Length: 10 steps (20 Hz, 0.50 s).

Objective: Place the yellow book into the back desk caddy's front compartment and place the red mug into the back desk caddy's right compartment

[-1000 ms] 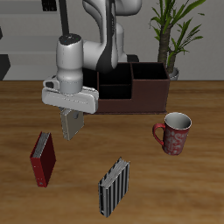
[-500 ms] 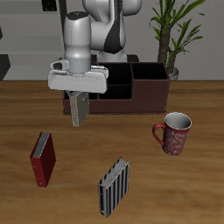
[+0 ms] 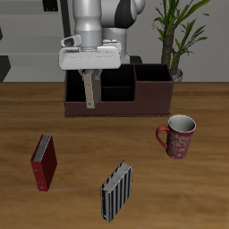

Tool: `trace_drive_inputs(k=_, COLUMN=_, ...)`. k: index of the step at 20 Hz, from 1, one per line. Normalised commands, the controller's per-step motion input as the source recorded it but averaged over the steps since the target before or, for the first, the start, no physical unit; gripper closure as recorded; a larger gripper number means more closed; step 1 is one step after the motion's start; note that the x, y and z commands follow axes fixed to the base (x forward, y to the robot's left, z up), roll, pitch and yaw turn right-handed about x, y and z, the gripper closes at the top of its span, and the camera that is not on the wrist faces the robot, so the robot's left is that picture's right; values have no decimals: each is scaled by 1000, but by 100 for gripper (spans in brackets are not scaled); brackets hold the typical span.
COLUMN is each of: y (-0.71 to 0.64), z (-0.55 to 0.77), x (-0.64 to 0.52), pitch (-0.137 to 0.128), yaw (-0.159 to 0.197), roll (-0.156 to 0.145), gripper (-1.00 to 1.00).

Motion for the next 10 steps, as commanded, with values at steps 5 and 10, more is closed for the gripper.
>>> trace_drive_inputs(k=5, y=98, z=372, x=-385, pitch=-14, yaw=-89, roll=-51, gripper=100)
trace_drive_inputs(k=10, y=7, z=107, x=-361, pitch=0, yaw=-33, roll=-26, gripper=100)
